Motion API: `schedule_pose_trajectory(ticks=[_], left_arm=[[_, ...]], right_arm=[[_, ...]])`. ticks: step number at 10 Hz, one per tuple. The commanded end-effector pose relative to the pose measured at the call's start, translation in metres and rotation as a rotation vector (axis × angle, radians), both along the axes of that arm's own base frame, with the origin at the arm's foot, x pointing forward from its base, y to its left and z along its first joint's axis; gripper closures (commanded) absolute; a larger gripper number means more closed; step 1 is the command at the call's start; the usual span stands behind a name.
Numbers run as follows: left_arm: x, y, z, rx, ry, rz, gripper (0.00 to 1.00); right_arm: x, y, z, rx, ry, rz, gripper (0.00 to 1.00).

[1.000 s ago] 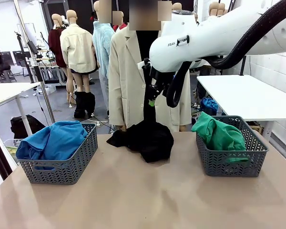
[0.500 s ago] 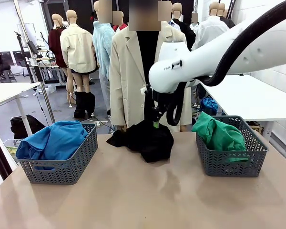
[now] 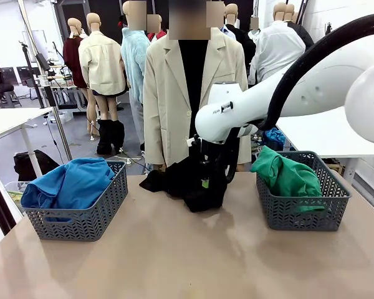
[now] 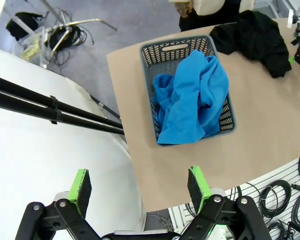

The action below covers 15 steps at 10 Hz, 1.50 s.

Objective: Sort the tops and bottoms.
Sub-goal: Lift clothes from the center of the table with your right hand.

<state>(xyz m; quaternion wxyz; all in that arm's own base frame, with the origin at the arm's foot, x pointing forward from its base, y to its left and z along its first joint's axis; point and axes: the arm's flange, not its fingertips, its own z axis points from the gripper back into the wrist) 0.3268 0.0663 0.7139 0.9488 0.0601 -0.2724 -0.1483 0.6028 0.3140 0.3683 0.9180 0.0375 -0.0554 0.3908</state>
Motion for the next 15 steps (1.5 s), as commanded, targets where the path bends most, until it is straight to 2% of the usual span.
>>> schedule_pose_trajectory(ticks=[1, 4, 7, 8, 12, 13, 15], left_arm=[[0.000, 0.001, 0.002, -0.002, 0.007, 0.006, 0.00], [0.000, 0.001, 0.002, -0.002, 0.007, 0.006, 0.00], [0.000, 0.001, 0.002, -0.002, 0.007, 0.006, 0.00], [0.000, 0.001, 0.002, -0.002, 0.007, 0.006, 0.00], [0.000, 0.001, 0.002, -0.002, 0.007, 0.006, 0.00], [0.000, 0.001, 0.002, -0.002, 0.007, 0.006, 0.00], [0.000, 0.001, 0.002, -0.002, 0.007, 0.006, 0.00]], right_arm=[[0.010, 0.008, -0.014, 0.050, 0.004, 0.008, 0.00], [0.016, 0.026, -0.045, 0.038, -0.033, 0.010, 0.00], [0.017, 0.036, -0.064, 0.000, -0.001, 0.023, 0.00], [0.017, 0.037, -0.065, -0.005, 0.000, 0.023, 0.11], [0.017, 0.040, -0.058, -0.019, -0.002, 0.021, 0.86], [0.017, 0.040, -0.057, -0.030, 0.002, 0.026, 1.00], [0.012, 0.044, -0.046, -0.039, -0.012, 0.031, 1.00]])
